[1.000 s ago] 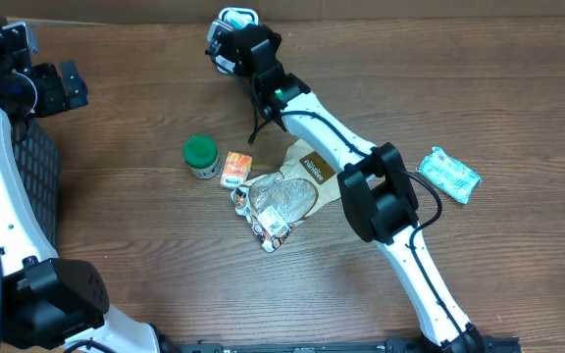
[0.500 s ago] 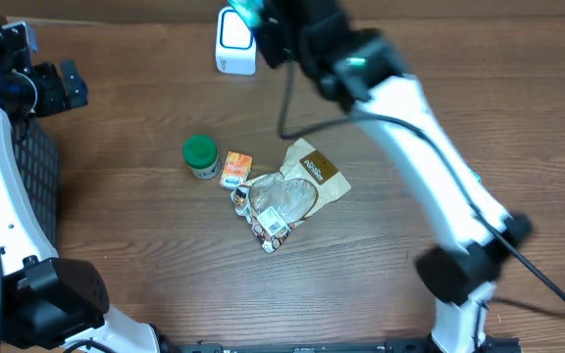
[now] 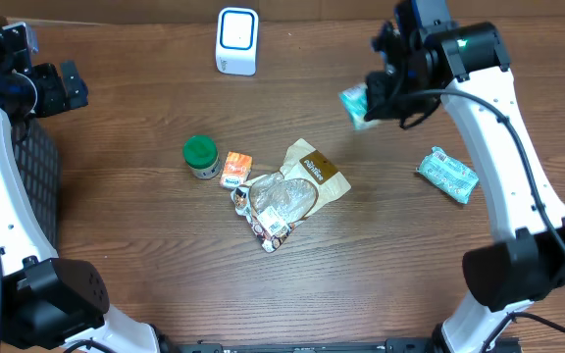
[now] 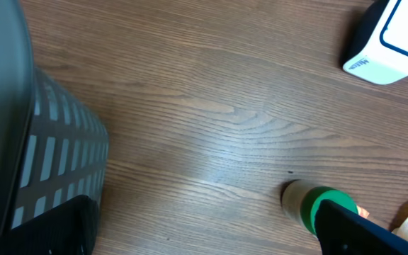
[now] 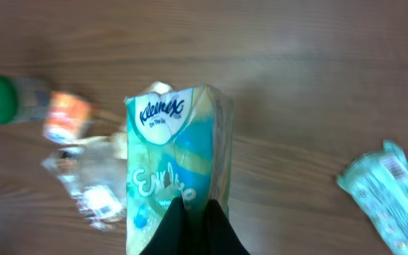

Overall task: Scan the item barcode
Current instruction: 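Carry the tissue packet right and drop it beside the pouch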

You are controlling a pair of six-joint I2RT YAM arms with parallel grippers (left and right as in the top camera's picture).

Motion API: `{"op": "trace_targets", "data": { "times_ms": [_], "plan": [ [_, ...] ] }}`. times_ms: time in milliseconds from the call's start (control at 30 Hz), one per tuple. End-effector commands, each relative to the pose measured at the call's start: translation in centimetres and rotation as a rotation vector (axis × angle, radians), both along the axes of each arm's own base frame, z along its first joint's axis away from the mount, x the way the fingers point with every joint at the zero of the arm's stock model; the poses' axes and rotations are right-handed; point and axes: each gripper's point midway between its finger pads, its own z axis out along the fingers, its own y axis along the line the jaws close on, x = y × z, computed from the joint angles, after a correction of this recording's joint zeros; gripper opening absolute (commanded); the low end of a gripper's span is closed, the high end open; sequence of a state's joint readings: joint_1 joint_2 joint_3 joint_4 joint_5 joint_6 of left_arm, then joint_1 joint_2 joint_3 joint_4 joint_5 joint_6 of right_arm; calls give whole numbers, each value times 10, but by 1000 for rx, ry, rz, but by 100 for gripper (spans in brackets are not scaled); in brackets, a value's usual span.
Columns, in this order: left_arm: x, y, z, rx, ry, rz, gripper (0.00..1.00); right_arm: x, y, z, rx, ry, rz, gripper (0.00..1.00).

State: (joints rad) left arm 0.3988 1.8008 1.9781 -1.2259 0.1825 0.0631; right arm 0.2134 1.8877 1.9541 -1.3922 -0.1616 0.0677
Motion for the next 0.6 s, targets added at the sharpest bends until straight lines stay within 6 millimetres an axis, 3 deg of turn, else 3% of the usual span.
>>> {"op": "trace_targets", "data": {
  "times_ms": [0, 67, 200, 300, 400, 433, 467, 567],
  "plan": [
    [3, -2, 0, 15, -1, -30, 100, -1, -42, -57, -13, 98, -141, 4],
    [3, -2, -1, 14, -1, -30, 100, -1, -77, -97, -35, 125, -254, 4],
    [3, -2, 0, 15, -1, -30, 99, 2, -114, -134, -28, 101, -347, 4],
    [3, -2, -1, 14, -1, -30, 100, -4, -134, -151, -21, 114, -423, 4],
    [3, -2, -1, 14, -1, -30, 100, -7, -147, -155, -12, 125, -471, 4],
    [3, -2, -1, 14, -1, -30, 100, -7, -148, -155, -5, 126, -474, 10],
    [3, -2, -1, 14, -1, -30, 99, -7, -148, -154, 8, 126, -476, 27],
    [3, -2, 0, 15, -1, -30, 100, -5, -139, -151, 74, 129, -463, 43]
  ]
}}
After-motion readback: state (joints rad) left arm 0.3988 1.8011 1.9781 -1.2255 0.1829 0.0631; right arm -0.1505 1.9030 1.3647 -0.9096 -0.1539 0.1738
